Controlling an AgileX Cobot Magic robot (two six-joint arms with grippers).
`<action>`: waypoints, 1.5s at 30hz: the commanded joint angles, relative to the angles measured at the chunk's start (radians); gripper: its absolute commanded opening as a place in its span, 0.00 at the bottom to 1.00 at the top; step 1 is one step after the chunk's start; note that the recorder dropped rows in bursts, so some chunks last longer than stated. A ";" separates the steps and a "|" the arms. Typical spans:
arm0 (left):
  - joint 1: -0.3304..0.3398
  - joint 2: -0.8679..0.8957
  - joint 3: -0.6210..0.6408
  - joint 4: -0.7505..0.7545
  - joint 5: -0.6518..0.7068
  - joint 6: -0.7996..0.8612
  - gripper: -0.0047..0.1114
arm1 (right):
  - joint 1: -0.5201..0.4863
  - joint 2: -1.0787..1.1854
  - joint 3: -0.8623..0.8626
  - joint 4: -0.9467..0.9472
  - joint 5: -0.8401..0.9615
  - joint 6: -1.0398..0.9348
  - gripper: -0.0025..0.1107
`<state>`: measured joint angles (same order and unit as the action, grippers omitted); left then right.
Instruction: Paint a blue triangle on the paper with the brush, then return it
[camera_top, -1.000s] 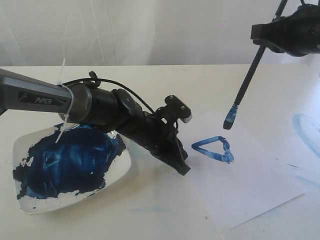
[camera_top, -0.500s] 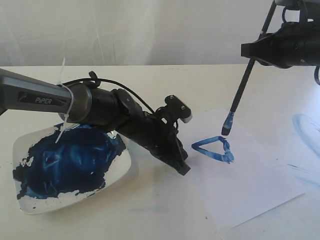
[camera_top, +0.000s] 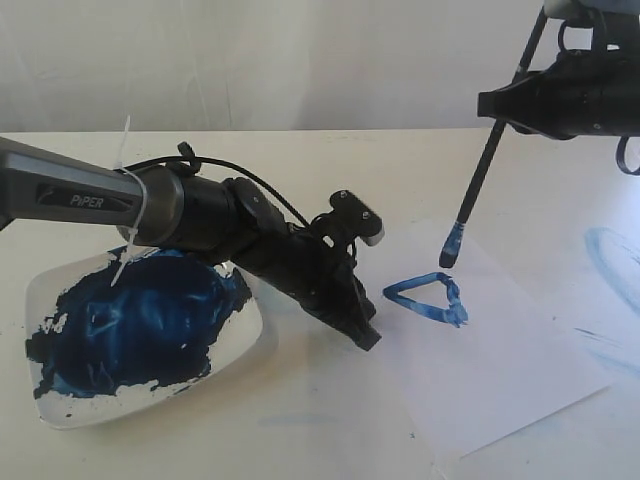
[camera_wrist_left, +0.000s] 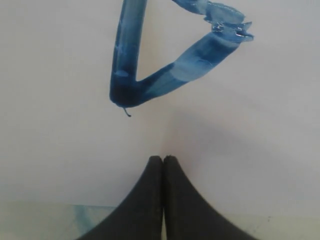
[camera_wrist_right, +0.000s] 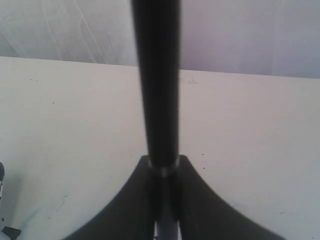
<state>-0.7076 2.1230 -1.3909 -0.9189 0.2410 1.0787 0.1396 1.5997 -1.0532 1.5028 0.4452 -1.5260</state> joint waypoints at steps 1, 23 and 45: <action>-0.003 -0.005 0.002 -0.009 0.014 0.001 0.04 | -0.006 0.013 -0.007 0.032 0.002 -0.040 0.02; -0.003 -0.005 0.002 -0.009 0.014 0.001 0.04 | -0.006 0.013 -0.005 -0.087 0.017 0.065 0.02; -0.003 -0.005 0.002 -0.009 0.014 0.001 0.04 | -0.006 -0.001 -0.005 -0.241 0.055 0.252 0.02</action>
<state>-0.7076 2.1230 -1.3909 -0.9189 0.2410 1.0787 0.1396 1.6092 -1.0532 1.3070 0.4829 -1.3178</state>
